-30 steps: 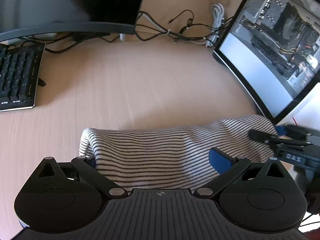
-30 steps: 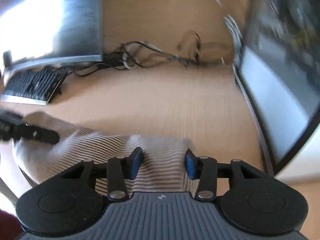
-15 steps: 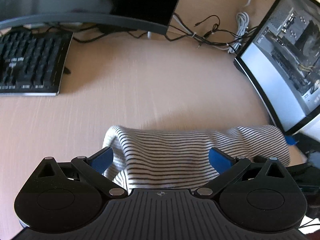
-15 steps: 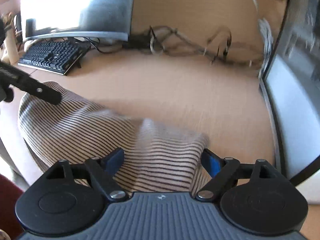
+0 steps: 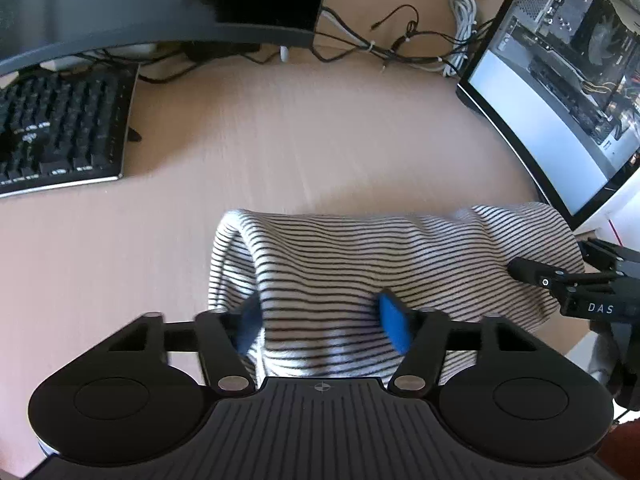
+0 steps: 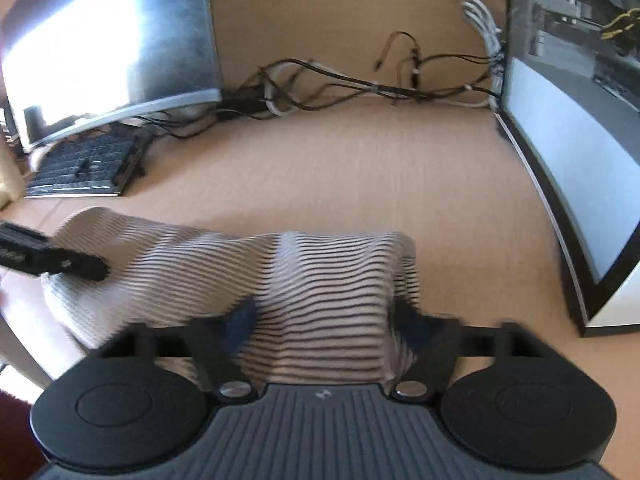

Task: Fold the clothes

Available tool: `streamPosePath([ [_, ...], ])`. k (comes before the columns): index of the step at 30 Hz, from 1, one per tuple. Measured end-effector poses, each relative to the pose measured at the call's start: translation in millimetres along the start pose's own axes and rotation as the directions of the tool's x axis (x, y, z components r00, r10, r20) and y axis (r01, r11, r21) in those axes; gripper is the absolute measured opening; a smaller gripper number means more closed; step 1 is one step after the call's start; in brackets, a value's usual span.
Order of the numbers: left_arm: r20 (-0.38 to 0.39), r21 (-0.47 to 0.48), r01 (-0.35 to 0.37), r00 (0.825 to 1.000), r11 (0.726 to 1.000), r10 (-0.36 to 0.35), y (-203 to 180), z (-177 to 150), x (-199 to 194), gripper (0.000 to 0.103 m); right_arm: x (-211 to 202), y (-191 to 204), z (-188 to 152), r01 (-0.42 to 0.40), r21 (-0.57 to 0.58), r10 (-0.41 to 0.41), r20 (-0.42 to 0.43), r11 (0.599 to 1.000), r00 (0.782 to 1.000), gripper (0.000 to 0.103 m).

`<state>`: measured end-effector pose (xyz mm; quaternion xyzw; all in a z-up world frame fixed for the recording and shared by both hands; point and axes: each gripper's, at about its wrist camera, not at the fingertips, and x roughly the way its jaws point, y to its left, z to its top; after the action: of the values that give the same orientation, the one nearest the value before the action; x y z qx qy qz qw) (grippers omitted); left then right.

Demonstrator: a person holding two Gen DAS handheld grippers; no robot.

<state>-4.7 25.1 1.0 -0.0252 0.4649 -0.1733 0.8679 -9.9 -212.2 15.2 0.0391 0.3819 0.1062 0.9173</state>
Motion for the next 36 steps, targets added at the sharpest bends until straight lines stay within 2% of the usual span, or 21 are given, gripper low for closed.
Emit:
streamPosePath([
  [1, 0.008, 0.008, -0.001, 1.000, 1.000, 0.001, -1, 1, -2, 0.049, -4, 1, -3, 0.013, -0.024, -0.012, 0.011, 1.000, 1.000, 0.035],
  [2, 0.018, 0.018, -0.005, 1.000, 1.000, 0.004, -3, 2, -5, 0.047, -7, 3, -1, 0.015, -0.035, -0.014, 0.020, 0.999, 1.000, 0.026],
  [4, 0.046, 0.027, 0.011, 0.999, 1.000, -0.012, -5, 6, -11, 0.036, -12, 0, 4, -0.009, 0.003, 0.009, 0.032, 1.000, 0.999, 0.021],
  [7, 0.095, 0.022, 0.068, 0.993, 0.997, -0.069, -5, 16, -20, 0.025, -15, -13, 11, -0.037, 0.080, 0.034, 0.036, 0.996, 0.999, 0.019],
  [9, 0.121, 0.035, 0.093, 0.988, 0.995, -0.097, -8, 26, -23, 0.025, -15, -21, 17, -0.052, 0.123, 0.048, 0.034, 0.991, 0.998, 0.019],
  [12, 0.147, 0.060, 0.089, 0.984, 0.994, -0.097, -12, 47, -21, 0.025, -18, -35, 35, -0.091, 0.191, 0.080, 0.065, 0.977, 0.995, 0.017],
  [15, 0.210, 0.051, 0.081, 0.974, 0.995, -0.090, -11, 78, -23, 0.025, -20, -54, 72, -0.070, 0.260, 0.033, 0.143, 0.963, 0.989, 0.017],
  [18, 0.291, -0.021, 0.075, 0.954, 0.997, -0.066, 2, 114, -25, 0.031, -20, -61, 104, 0.018, 0.266, -0.084, 0.239, 0.964, 0.967, 0.026],
  [19, 0.313, -0.033, 0.072, 0.948, 0.997, -0.058, 3, 121, -27, 0.036, -20, -62, 112, 0.051, 0.263, -0.123, 0.264, 0.964, 0.957, 0.031],
  [20, 0.338, -0.045, 0.060, 0.940, 0.997, -0.041, 4, 127, -29, 0.044, -21, -60, 118, 0.087, 0.249, -0.158, 0.283, 0.965, 0.946, 0.038],
  [21, 0.363, -0.050, 0.049, 0.931, 0.998, -0.028, 3, 132, -33, 0.060, -22, -60, 122, 0.107, 0.234, -0.176, 0.299, 0.966, 0.938, 0.042],
  [22, 0.385, -0.047, 0.041, 0.923, 0.998, -0.020, 1, 134, -36, 0.075, -23, -60, 124, 0.109, 0.216, -0.175, 0.316, 0.970, 0.932, 0.053],
  [23, 0.402, -0.044, 0.036, 0.915, 0.998, -0.015, 0, 134, -39, 0.080, -24, -59, 124, 0.112, 0.194, -0.172, 0.331, 0.975, 0.928, 0.059],
  [24, 0.412, -0.038, 0.034, 0.911, 0.999, -0.015, -1, 134, -40, 0.084, -22, -57, 124, 0.118, 0.168, -0.169, 0.330, 0.979, 0.929, 0.059],
  [26, 0.389, -0.017, 0.038, 0.921, 0.999, -0.028, -6, 133, -33, 0.085, -14, -53, 122, 0.111, 0.115, -0.141, 0.296, 0.987, 0.945, 0.062],
  [29, 0.308, -0.010, 0.048, 0.950, 0.999, -0.043, -12, 125, -10, 0.088, 14, -42, 108, 0.083, 0.064, -0.095, 0.220, 0.994, 0.971, 0.072],
  [33, 0.183, -0.039, 0.078, 0.981, 0.996, -0.069, -6, 102, 26, 0.092, 50, -40, 93, 0.119, 0.064, -0.127, 0.145, 0.991, 0.981, 0.075],
  [36, 0.137, -0.074, 0.072, 0.989, 0.995, -0.061, -5, 90, 51, 0.092, 72, -55, 95, 0.140, 0.129, -0.155, 0.111, 0.982, 0.982, 0.075],
])
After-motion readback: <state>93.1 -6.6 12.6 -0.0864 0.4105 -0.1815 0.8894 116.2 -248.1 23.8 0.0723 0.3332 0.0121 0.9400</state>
